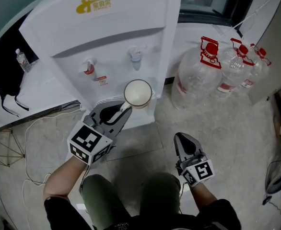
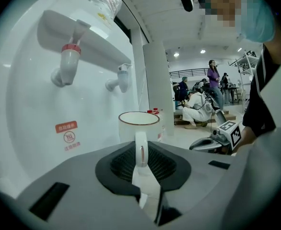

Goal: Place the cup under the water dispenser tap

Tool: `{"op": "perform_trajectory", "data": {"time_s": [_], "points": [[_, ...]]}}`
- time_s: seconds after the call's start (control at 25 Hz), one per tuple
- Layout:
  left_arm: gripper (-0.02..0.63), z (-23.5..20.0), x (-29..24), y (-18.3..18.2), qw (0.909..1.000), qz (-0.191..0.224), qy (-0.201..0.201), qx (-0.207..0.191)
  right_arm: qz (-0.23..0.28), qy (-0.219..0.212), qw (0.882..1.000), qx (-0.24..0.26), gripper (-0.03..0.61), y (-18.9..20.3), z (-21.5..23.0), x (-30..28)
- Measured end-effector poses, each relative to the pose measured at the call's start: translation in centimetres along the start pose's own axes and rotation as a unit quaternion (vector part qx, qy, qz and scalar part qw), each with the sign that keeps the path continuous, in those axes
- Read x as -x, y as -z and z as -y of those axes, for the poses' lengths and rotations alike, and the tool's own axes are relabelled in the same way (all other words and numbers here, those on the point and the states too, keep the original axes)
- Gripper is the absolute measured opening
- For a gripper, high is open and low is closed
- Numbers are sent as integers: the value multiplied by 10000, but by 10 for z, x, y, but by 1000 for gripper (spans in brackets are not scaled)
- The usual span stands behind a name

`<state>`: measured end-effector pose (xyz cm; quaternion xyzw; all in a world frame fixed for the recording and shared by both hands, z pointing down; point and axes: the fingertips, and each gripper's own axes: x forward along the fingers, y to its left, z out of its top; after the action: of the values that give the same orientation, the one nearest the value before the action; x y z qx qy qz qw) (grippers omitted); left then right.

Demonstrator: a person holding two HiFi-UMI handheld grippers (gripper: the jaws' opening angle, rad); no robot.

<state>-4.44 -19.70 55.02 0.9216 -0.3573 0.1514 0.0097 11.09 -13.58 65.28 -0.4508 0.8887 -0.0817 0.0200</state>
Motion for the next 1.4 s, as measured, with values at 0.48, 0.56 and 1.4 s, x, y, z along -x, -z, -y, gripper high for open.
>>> {"op": "perform_trajectory", "data": {"time_s": [0.48,0.56,1.4], "points": [[72,-23,-16,7,9981,-511,22,347,-35,94,9999,5,44,1,7,8],[72,-24,-18,11,9975,-571,61,419,-30,97,9999,18,44,0,8,8],[77,-27,-23,18,9982,-574,-40,190,-3,141,9999,2,44,-3,2,6]]}}
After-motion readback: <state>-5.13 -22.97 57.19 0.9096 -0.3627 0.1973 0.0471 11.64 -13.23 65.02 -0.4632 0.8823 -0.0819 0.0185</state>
